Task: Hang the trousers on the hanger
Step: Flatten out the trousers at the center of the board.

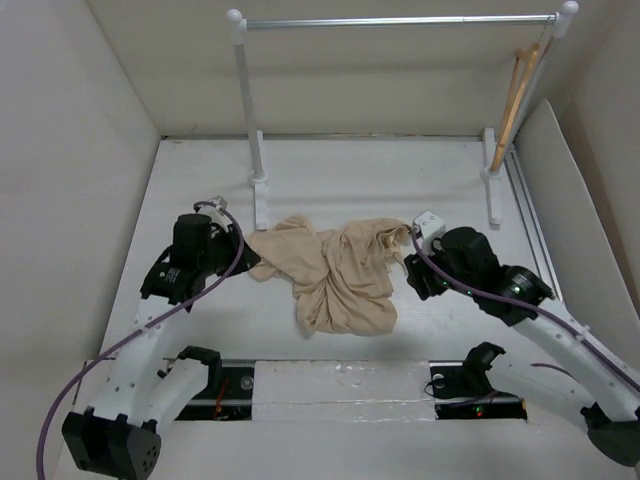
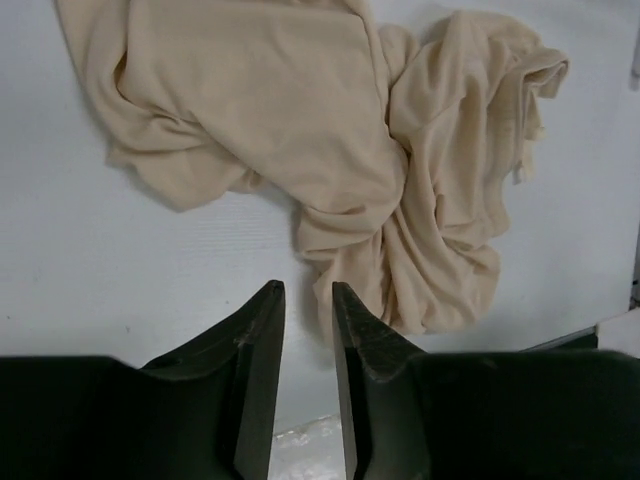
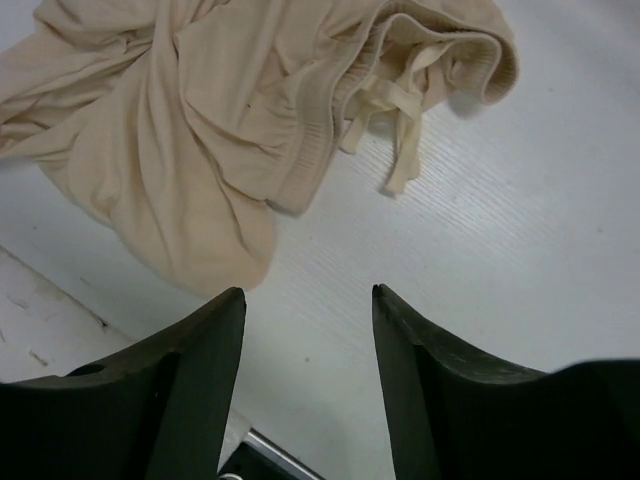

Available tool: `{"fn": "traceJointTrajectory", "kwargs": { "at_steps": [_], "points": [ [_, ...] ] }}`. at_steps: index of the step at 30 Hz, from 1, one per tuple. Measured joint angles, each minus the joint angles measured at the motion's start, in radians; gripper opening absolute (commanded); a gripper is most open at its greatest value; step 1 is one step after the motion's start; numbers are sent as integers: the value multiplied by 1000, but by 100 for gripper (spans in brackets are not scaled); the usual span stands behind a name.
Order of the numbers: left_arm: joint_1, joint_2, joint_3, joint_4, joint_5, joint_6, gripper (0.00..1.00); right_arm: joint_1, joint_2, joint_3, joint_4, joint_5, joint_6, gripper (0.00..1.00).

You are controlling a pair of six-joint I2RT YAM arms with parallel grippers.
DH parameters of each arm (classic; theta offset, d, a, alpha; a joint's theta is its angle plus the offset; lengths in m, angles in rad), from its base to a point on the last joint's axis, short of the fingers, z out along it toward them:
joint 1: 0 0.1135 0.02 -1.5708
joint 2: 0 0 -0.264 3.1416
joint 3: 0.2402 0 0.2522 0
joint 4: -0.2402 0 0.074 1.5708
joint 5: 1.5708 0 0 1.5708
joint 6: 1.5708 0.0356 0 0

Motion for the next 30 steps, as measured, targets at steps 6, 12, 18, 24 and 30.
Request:
{"fn": "traceJointTrajectory", "kwargs": {
  "at_steps": [6,12,18,24,30],
  "points": [
    [-193,327,167,55,-253,37,33,-58,205,-124,219,-81,-9,67],
    [-453,510,317,166,-431,-38,50,-191,341,-192,377,-223,-8,66],
    [-477,296,1,204,-387,-201,64,-177,355,-335,510,-307,22,63],
    [-581,423,-65,229,-322,-267,60,-185,422,-389,592,-350,29,58],
    [-638,589,-64,266,-301,-289,35,-189,511,-388,678,-381,10,55]
  ]
}}
